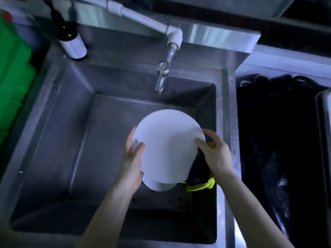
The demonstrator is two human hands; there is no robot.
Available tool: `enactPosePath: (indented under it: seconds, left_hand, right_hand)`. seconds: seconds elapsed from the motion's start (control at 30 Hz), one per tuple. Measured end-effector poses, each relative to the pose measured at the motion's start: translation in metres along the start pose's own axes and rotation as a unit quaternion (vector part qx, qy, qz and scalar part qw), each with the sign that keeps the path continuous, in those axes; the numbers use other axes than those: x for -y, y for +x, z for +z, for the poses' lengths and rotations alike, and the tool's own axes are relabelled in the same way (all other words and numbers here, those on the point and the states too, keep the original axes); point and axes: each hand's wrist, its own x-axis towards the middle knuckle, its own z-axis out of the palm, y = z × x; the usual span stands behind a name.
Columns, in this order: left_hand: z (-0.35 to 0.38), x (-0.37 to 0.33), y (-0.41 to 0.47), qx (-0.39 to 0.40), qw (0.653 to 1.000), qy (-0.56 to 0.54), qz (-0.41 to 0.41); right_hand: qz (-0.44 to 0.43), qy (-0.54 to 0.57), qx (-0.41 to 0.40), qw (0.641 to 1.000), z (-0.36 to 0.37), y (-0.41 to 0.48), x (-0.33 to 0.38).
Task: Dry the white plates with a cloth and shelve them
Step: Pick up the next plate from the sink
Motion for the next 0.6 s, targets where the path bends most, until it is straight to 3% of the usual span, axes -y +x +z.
enactPosePath:
  seconds: [0.23,0.33,0.43,0.5,0.6]
  left_hand:
    - [0.038,-0.048,-0.048,-0.072,0.991,0.001,0.109]
    - [0.050,-0.063,-0.070,-0.076,0.988,0.014,0.137]
    - [0.063,-0.074,-0.093,-0.078,0.984,0.011,0.158]
    - [0.076,-0.080,-0.107,-0.074,0.981,0.011,0.177]
    - [0.094,-0.083,-0.122,-0.056,0.976,0.006,0.211]
  right_hand:
    - [-0.009,0.064,0.022,0.998,-0.069,-0.040,0.055]
    - [-0.006,0.156,0.127,0.979,-0.103,-0.059,0.084]
    - [-0.137,0.064,0.220,0.964,-0.135,-0.082,0.113]
    - [-0.254,-0.006,0.253,0.934,-0.153,-0.097,0.137]
    - [-0.379,-0.007,0.238,0.894,-0.168,-0.109,0.169]
